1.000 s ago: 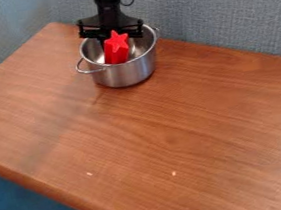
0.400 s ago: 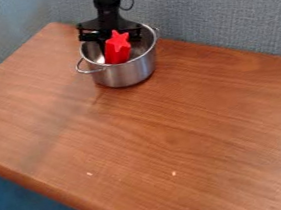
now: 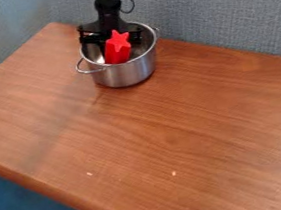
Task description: Put the red object in the metal pot
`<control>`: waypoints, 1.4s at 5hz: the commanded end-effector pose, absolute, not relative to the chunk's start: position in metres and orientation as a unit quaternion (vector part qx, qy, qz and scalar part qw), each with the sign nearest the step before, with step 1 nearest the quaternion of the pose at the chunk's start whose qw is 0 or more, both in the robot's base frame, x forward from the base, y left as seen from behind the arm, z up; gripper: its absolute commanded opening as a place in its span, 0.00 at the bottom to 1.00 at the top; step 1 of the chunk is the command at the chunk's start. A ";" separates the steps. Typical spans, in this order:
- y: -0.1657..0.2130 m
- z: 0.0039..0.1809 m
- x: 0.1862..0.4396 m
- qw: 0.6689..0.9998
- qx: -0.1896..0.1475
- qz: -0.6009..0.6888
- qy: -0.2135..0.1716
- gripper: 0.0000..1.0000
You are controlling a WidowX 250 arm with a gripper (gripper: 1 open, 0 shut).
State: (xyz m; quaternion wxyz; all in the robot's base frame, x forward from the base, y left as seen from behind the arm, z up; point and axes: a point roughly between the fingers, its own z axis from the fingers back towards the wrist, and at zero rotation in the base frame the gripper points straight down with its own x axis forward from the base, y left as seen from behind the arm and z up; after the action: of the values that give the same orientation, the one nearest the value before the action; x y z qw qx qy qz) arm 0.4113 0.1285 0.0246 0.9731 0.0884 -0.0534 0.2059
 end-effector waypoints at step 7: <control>0.139 0.016 0.416 0.972 0.104 0.199 -0.061 0.00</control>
State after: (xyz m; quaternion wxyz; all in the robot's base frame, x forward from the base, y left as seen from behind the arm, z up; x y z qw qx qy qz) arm 0.4168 0.1336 0.0147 0.9738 0.1008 -0.0572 0.1959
